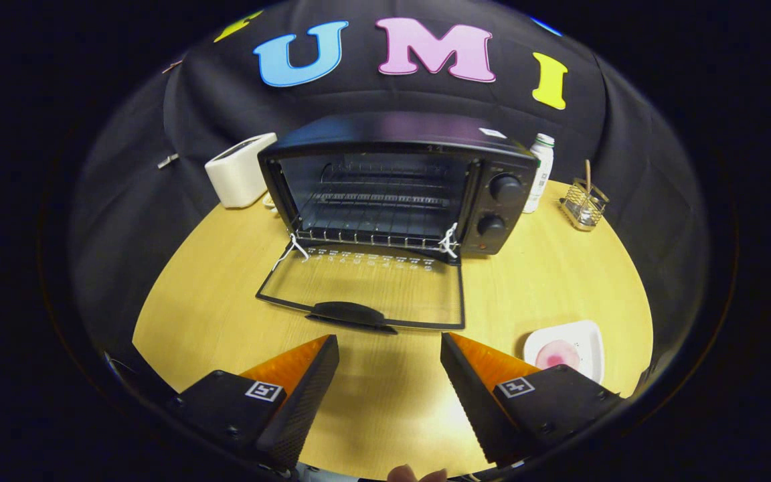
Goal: Open the toaster oven, put the food inside, and close the toaster oven door.
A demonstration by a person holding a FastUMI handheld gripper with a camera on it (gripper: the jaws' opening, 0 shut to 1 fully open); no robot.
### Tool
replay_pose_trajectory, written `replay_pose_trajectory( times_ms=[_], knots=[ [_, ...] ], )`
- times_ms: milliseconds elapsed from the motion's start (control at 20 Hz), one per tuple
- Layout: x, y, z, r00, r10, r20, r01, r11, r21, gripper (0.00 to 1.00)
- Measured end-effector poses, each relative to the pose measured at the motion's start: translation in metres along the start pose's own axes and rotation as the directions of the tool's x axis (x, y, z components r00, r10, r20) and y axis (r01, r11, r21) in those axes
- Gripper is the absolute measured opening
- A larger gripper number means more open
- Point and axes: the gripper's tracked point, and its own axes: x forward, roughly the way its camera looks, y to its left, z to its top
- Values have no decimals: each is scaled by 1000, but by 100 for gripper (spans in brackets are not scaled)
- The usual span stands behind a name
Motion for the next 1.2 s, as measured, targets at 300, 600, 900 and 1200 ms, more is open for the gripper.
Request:
replay_pose_trajectory(
  times_ms=[300,600,900,1200],
  knots=[
    [-50,-89,22,999,-14,36,12,997,78,100],
    [-75,-189,17,998,-60,4,59,989,134,99],
    [-59,-257,-17,991,-37,-127,57,986,158,99],
    [-12,-288,-58,955,74,-287,-5,972,236,97]
  ],
)
